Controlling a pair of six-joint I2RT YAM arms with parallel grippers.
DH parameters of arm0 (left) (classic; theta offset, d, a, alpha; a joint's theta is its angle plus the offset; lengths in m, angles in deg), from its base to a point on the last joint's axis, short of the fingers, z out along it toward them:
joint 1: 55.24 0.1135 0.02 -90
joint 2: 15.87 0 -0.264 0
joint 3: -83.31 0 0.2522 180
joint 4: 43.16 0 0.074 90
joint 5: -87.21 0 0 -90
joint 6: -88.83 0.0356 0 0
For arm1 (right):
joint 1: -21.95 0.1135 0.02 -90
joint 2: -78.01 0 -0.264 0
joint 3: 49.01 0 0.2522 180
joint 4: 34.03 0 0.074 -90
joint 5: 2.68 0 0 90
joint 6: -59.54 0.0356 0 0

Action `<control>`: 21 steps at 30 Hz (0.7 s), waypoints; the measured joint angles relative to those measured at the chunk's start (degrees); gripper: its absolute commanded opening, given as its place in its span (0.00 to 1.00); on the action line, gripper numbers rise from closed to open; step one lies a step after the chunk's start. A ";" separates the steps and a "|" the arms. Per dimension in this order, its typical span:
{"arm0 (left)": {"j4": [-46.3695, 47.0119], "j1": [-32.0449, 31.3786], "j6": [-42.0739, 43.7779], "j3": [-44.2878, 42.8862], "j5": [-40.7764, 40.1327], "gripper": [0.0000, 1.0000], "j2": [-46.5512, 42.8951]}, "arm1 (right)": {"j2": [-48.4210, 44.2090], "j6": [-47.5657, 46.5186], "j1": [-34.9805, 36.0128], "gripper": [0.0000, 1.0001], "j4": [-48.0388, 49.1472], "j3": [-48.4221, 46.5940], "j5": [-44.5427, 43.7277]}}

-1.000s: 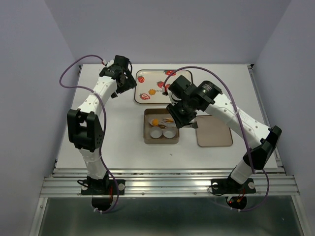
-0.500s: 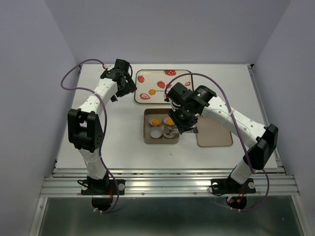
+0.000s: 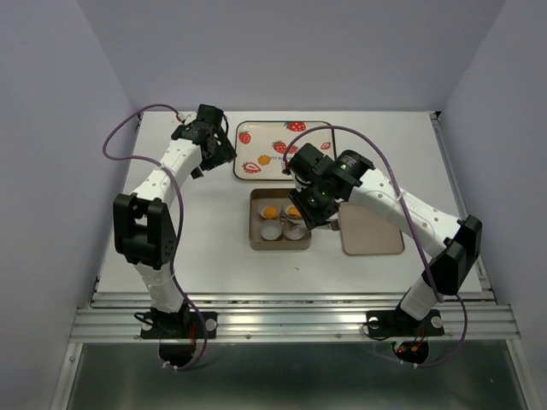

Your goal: Pack the cookies

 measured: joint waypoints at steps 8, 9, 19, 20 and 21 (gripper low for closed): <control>0.07 0.00 0.00 0.13 0.00 0.99 -0.92 | 0.00 0.04 0.00 0.40 -0.09 0.04 -0.11; 0.09 0.00 0.00 0.20 0.00 0.99 -0.98 | 0.00 0.04 0.00 0.40 -0.04 0.33 -0.11; 0.02 0.00 0.00 0.66 0.02 0.99 -1.09 | 0.00 0.07 0.70 0.41 0.09 2.80 -0.74; 0.04 0.00 0.00 0.66 0.02 0.99 -1.09 | 0.00 0.09 0.70 0.41 0.20 2.80 -0.87; 0.04 0.00 0.00 0.66 0.02 0.99 -1.09 | 0.00 0.24 0.70 0.41 0.35 2.80 -1.03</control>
